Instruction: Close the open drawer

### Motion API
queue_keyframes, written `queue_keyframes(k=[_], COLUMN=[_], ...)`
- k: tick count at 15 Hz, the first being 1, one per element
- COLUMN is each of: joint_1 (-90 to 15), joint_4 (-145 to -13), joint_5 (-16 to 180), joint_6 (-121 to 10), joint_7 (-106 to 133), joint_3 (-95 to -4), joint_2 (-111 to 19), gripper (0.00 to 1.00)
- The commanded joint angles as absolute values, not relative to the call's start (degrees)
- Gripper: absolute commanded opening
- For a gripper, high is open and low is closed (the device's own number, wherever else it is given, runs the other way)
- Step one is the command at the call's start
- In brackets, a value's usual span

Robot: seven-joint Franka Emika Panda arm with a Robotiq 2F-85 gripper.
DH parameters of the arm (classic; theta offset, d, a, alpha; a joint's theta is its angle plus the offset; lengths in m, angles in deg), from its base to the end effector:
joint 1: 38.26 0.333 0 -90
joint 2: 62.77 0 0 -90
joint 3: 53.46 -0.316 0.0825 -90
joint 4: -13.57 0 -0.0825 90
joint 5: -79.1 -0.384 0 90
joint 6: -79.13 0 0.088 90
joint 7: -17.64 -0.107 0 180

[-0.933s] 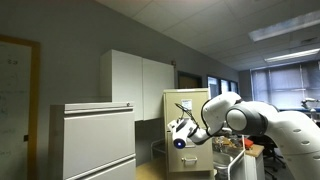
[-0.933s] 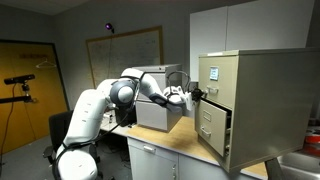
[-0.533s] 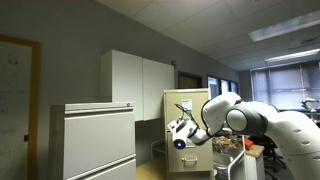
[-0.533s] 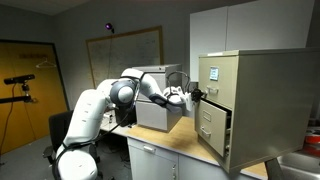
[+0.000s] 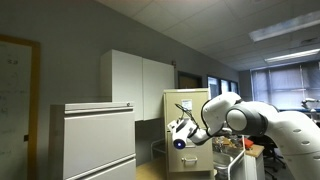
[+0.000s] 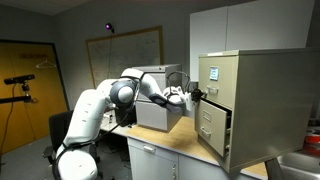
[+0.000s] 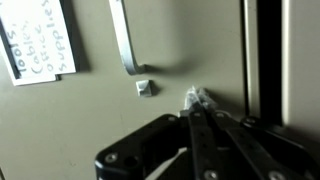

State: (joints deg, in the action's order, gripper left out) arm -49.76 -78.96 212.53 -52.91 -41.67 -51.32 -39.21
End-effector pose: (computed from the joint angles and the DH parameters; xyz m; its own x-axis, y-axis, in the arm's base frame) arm 0.6897 -0.1787 0.4477 0.6937 0.6998 0.1707 -0.2425 0.0037 0.9701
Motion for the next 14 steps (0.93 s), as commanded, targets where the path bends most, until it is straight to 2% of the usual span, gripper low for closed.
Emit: queue_keyframes(k=[1, 5, 8, 11, 14], joint_1=[-46.58, -42.31, -39.62, -38.22, -39.72], joint_4=[-89.33, -98.55, -100.36, -99.8, -96.51], joint_5=[199.43, 180.07, 166.37, 169.72, 182.5], joint_6=[-51.92, -47.85, -46.73, -46.84, -47.64], joint_7=[-38.1, -34.41, -33.52, -34.47, -32.88], joint_3=[-53.97, -58.07, -59.2, -57.28, -53.9], joint_2=[-46.27, -49.92, -49.75, -48.46, -46.12], gripper=[0.0, 0.0, 0.0, 0.0, 0.0])
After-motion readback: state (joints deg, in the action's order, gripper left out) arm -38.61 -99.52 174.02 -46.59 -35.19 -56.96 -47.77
